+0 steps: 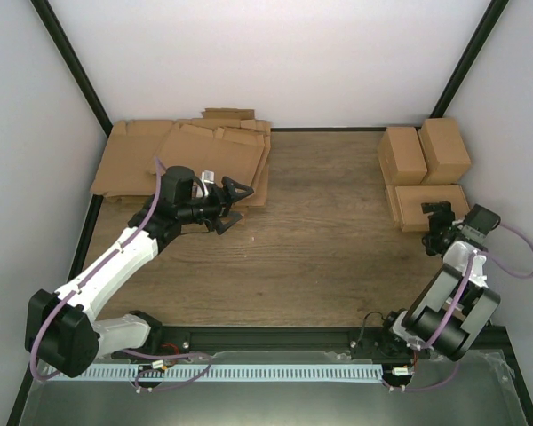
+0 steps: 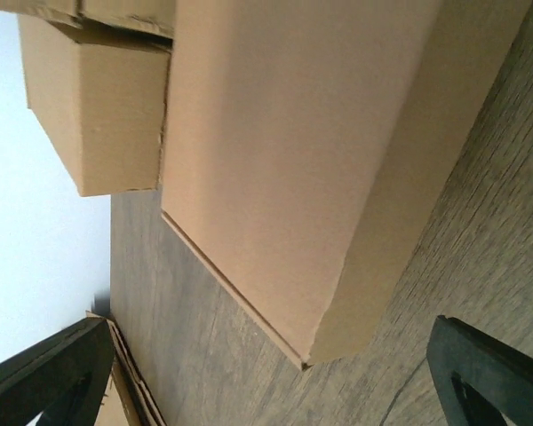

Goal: Fold the paper box

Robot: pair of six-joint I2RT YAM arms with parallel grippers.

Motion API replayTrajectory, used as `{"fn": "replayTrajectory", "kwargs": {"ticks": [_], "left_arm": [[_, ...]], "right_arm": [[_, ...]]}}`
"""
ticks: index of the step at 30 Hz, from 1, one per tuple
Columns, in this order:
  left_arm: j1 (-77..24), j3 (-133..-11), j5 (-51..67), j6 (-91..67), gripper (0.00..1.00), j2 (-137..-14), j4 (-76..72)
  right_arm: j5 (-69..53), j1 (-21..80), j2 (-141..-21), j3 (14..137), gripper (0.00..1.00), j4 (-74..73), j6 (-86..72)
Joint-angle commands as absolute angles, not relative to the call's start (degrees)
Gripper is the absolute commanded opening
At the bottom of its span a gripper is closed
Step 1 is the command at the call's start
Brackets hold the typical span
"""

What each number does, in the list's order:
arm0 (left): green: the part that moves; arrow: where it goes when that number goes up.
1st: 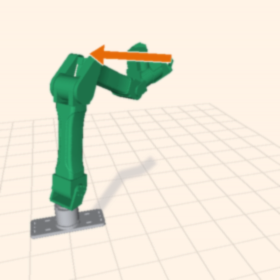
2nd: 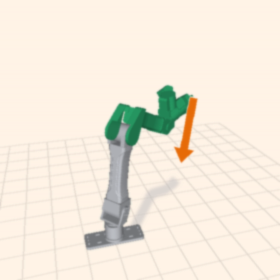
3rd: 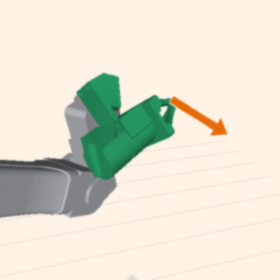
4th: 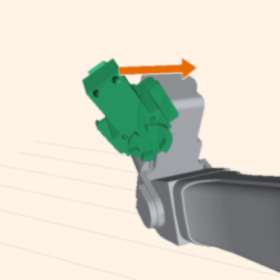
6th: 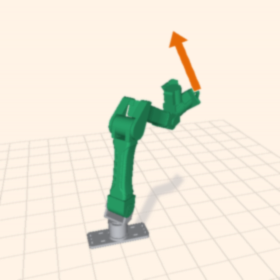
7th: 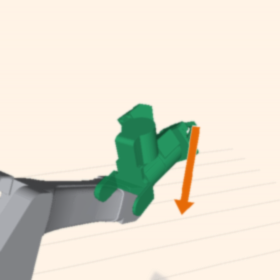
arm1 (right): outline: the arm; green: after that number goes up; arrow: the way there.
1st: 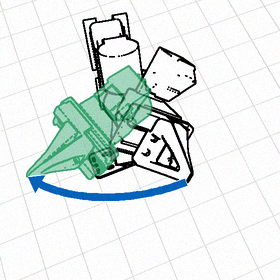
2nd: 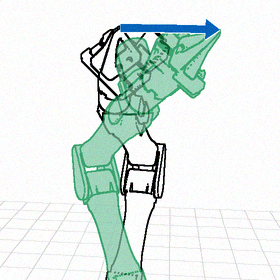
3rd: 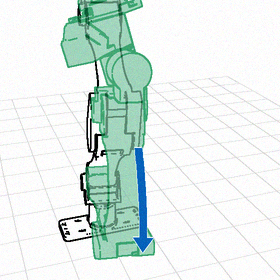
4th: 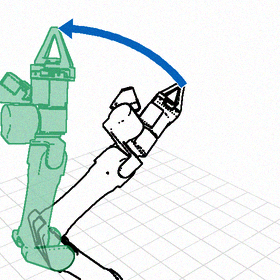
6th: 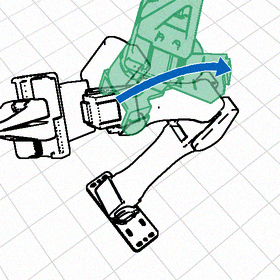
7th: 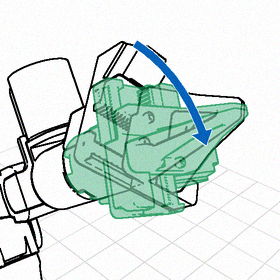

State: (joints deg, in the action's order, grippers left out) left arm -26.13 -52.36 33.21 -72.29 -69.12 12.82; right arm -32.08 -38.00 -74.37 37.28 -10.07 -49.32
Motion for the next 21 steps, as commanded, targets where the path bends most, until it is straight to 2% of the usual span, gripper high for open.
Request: {"fn": "replayTrajectory", "kwargs": {"ticks": [1, 4, 7, 9, 10, 11, 12, 13, 14, 21], "left_arm": [[-25.82, -52.07, 32.82, -70.6, 0.96, -69.39, 13.23], [-25.81, -52.1, 33.2, -70.38, 0.96, -70.06, 12.94], [-25.84, -52.14, 33.22, -70.14, 0.96, -70.43, 12.75], [-25.83, -52.12, 33.09, -70.02, 0.96, -70.56, 12.66], [-25.83, -52.15, 32.94, -69.97, 0.96, -70.57, 12.66], [-25.84, -52.18, 32.88, -69.9, 0.96, -70.58, 12.66], [-25.8, -52.06, 32.75, -69.88, 0.96, -70.49, 12.66], [-25.8, -52.0, 32.66, -69.82, 0.96, -70.43, 12.66], [-25.84, -51.92, 32.48, -69.72, 0.96, -70.34, 12.66], [-25.84, -51.27, 31.49, -69.44, 0.96, -70.65, 12.68]], "right_arm": [[-27.48, -37.71, -70.15, 41.01, 1.0, -15.72, -47.19], [-24.76, -37.71, -68.95, 41.15, 0.99, -17.72, -47.77], [-22.34, -37.63, -67.62, 39.69, 0.87, -18.08, -48.89], [-21.27, -37.63, -67.42, 38.88, 0.69, -17.74, -49.31], [-20.62, -37.6, -67.62, 38.77, 0.57, -18.06, -49.72], [-19.82, -37.61, -68.09, 38.9, 0.4, -18.66, -50.13], [-18.86, -37.62, -68.62, 39.17, 0.17, -19.5, -50.43], [-18.09, -37.62, -68.89, 39.19, 0.03, -20.14, -50.62], [-17.48, -37.66, -69.05, 38.81, 0.01, -20.02, -51.0], [-16.5, -34.54, -75.57, 38.53, 0.01, -17.3, -52.29]]}}
